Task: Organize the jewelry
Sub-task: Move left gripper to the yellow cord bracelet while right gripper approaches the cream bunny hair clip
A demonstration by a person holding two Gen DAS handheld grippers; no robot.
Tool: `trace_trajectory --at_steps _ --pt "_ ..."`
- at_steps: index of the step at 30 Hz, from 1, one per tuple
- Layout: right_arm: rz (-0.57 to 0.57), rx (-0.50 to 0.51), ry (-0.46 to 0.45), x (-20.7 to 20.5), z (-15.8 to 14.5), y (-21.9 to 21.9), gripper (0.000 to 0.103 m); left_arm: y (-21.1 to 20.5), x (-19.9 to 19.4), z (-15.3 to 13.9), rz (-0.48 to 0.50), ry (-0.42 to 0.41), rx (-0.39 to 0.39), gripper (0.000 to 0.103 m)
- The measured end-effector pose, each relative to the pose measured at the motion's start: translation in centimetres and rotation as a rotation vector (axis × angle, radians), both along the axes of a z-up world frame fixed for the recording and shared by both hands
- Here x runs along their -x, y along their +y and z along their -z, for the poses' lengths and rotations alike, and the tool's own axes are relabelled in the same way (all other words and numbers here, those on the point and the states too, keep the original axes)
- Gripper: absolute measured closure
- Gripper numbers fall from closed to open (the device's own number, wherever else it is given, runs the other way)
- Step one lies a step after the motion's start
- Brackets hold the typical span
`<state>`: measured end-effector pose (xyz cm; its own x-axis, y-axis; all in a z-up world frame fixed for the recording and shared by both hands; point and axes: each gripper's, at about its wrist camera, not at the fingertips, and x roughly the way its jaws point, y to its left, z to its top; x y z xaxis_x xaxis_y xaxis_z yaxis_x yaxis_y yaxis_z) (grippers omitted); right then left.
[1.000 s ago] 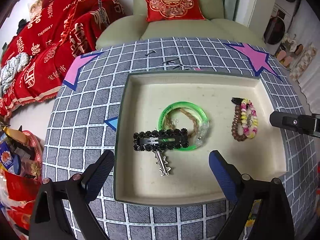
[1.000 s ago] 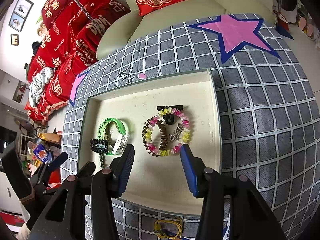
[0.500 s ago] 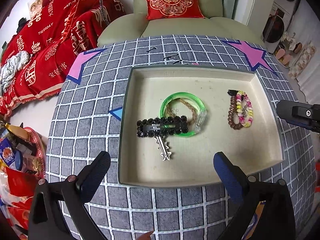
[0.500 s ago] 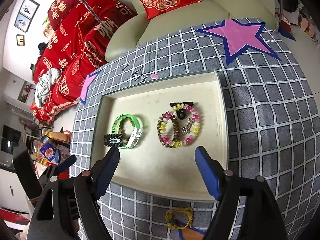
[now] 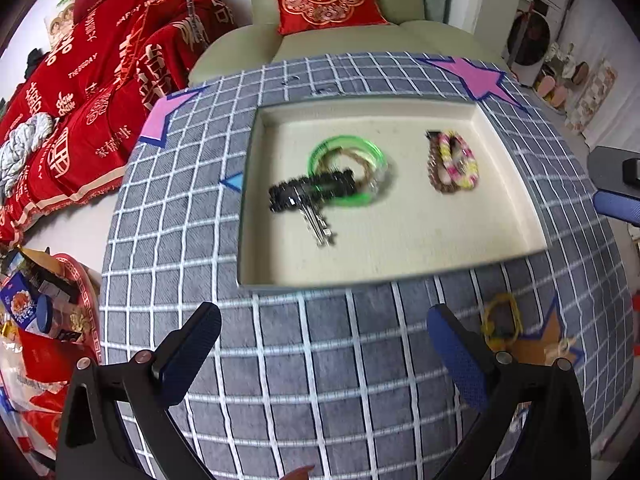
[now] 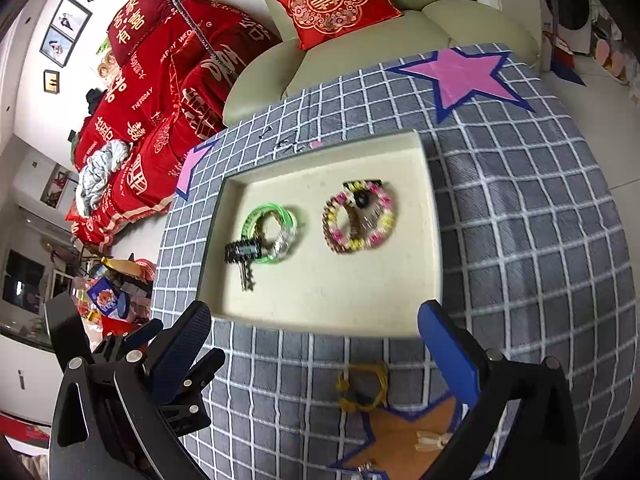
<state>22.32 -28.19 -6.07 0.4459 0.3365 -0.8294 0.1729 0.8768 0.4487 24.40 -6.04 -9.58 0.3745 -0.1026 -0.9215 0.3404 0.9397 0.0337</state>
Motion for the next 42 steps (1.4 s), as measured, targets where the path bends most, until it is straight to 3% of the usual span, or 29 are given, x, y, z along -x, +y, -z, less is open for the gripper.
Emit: trace_trajectory --at_steps 5,12,22,29,34,37,42 --pt "0.02 0.01 0.064 3.3 0.7 -0.7 0.0 0.0 2.2 1.2 0.038 0.062 0.01 0.0" --pt "0.09 -0.013 0.21 8.6 4.6 -2.6 0.0 -0.7 5.2 3.2 0.078 0.147 0.018 0.0" --pt "0.149 0.058 0.328 13.0 8.2 -3.7 0.0 -2.3 5.7 5.0 0.039 0.227 0.052 0.0" --pt "0.03 0.186 0.288 12.5 8.3 -3.4 0.001 -4.7 4.6 5.3 0.072 0.227 0.07 0.0" --pt "-0.087 0.251 0.268 11.4 8.8 -3.0 0.011 -6.5 4.1 5.3 0.117 0.216 0.079 0.0" --pt "-0.182 0.294 0.258 10.6 9.3 -2.4 0.026 -7.7 3.8 5.5 0.141 0.212 0.082 0.0" --pt "-0.351 0.371 0.232 9.5 9.9 -0.8 0.03 -9.7 3.6 5.7 0.185 0.197 0.084 0.0"
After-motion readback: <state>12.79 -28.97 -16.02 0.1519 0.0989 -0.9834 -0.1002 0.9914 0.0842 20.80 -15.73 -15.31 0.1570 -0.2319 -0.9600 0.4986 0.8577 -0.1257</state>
